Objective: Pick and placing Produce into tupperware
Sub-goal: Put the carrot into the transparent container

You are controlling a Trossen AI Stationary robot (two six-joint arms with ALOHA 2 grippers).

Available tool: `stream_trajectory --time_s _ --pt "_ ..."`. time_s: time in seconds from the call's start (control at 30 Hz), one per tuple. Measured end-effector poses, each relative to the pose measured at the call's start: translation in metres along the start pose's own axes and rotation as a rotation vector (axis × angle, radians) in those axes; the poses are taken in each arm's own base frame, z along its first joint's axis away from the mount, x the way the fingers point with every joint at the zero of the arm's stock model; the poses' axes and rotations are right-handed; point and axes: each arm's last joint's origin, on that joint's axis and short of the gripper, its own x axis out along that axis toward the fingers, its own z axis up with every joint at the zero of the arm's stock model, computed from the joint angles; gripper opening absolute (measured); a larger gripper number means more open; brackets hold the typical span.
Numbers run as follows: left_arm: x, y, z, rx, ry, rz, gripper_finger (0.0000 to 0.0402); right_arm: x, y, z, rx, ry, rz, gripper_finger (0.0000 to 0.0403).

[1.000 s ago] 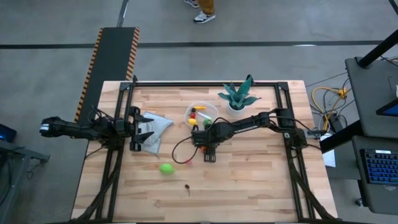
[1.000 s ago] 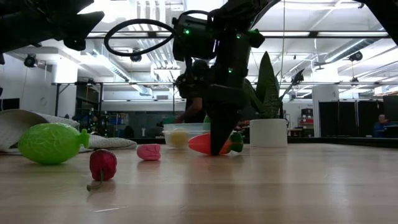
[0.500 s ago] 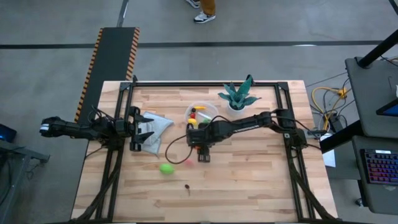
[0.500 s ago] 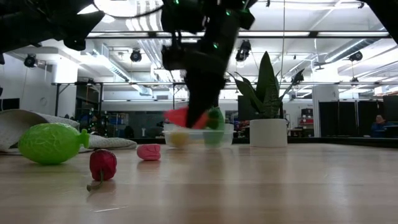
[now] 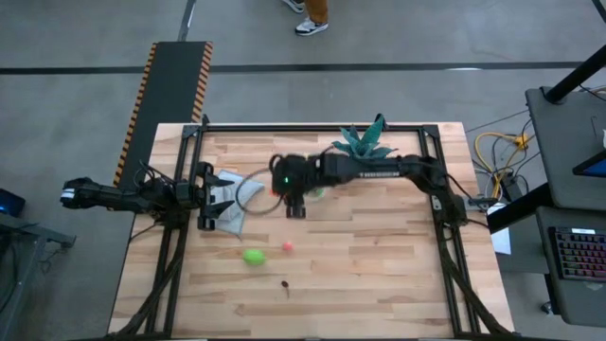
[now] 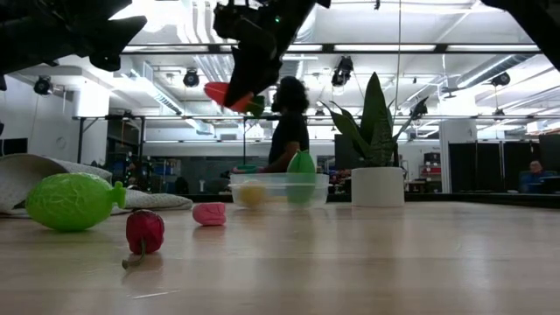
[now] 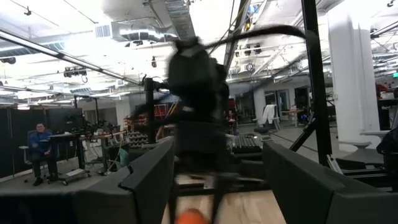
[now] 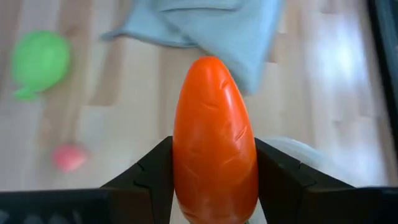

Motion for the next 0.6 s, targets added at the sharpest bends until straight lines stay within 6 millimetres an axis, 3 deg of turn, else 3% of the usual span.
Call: stream_trajectory --time_s 0.17,0.37,0.6 --pt "0.000 0.000 0.000 0.000 0.000 0.000 0.0231 -0.008 -0.043 -0.002 0.069 0.010 -0.043 0.0167" --pt "0.000 0.000 0.000 0.000 0.000 0.000 0.0231 -0.006 -0.091 -0.018 0.169 0.032 -0.048 0.0167" --pt "0.000 0.000 0.000 0.001 -0.001 0.000 0.0231 0.003 -0.117 -0.037 0.253 0.067 -0.034 0.0167"
